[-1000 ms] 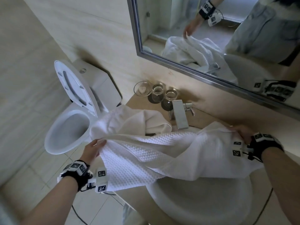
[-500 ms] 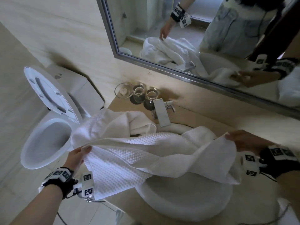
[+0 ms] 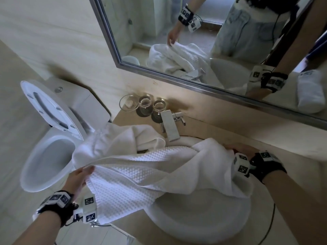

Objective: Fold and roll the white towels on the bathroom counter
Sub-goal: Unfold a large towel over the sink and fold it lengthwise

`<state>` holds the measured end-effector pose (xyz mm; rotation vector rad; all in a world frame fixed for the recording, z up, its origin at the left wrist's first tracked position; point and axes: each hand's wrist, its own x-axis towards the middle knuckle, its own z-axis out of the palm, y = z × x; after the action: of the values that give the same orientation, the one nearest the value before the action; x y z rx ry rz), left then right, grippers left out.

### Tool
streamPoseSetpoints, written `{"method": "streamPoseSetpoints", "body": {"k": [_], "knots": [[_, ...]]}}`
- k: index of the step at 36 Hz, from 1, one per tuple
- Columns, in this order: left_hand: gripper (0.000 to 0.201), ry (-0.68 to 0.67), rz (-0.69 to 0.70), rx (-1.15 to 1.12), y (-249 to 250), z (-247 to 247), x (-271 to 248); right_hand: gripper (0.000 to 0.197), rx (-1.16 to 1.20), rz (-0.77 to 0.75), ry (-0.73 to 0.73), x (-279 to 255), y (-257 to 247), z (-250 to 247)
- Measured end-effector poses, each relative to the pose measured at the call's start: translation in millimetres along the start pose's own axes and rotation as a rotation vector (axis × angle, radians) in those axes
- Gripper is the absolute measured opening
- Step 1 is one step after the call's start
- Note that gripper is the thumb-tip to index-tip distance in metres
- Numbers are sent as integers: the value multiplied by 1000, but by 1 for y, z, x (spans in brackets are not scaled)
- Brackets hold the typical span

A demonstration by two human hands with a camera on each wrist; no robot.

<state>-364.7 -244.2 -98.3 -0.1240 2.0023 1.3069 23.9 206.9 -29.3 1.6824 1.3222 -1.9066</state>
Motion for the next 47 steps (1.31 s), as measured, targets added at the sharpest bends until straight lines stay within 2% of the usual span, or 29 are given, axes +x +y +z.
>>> {"method": "streamPoseSetpoints", "body": {"k": [1, 4, 6, 8, 15, 16, 18, 19, 21, 24, 27, 30, 33, 36, 38, 41, 44, 45, 47], "knots": [[30, 3, -1, 0, 0, 0, 0, 40, -27, 7, -27, -6, 0, 6], [35, 19, -11, -3, -3, 1, 3, 28, -73, 37, -138, -8, 14, 23], [39, 26, -25, -6, -4, 0, 6, 29, -77, 62, -174, 1, 27, 36], [41, 26, -37, -1, -4, 0, 7, 25, -105, 26, -163, 5, 35, 50], [41, 33, -52, 15, 2, 4, 4, 48, -99, 48, -232, 21, 62, 79], [42, 39, -55, 19, 2, 3, 5, 47, -105, 49, -225, 19, 61, 83], [46, 54, -63, 23, 1, 0, 8, 33, -110, 30, -197, 19, 58, 91], [47, 50, -68, 24, -1, -2, 10, 27, -136, -10, -157, 21, 56, 94], [47, 43, -78, 28, -2, -4, 13, 29, -163, -118, -43, 28, 53, 96], [45, 44, -85, 32, -2, -4, 13, 30, -144, -189, -9, 35, 52, 95], [48, 38, -89, 44, -3, -6, 17, 39, -73, -248, 19, 36, 52, 93], [47, 9, -79, 63, -1, -3, 17, 18, -87, -367, 104, 29, 46, 94], [30, -15, -37, 112, 8, 5, 6, 11, -190, -475, 144, 28, 43, 92], [34, 6, 51, 130, 15, 12, -6, 33, -305, -568, 256, 32, 43, 89], [39, 25, 106, 149, 19, 15, -13, 36, -360, -616, 388, 31, 42, 81], [52, 23, 142, 187, 21, 10, -10, 32, -344, -610, 632, 16, 43, 59], [78, -15, 148, 180, 21, -2, 9, 40, -299, -581, 859, -10, 47, 28], [79, -26, 155, 175, 26, -3, 11, 40, -280, -531, 918, -24, 47, 17], [59, -46, 202, 147, 43, -2, 3, 39, -212, -437, 1012, -51, 52, -9]]}}
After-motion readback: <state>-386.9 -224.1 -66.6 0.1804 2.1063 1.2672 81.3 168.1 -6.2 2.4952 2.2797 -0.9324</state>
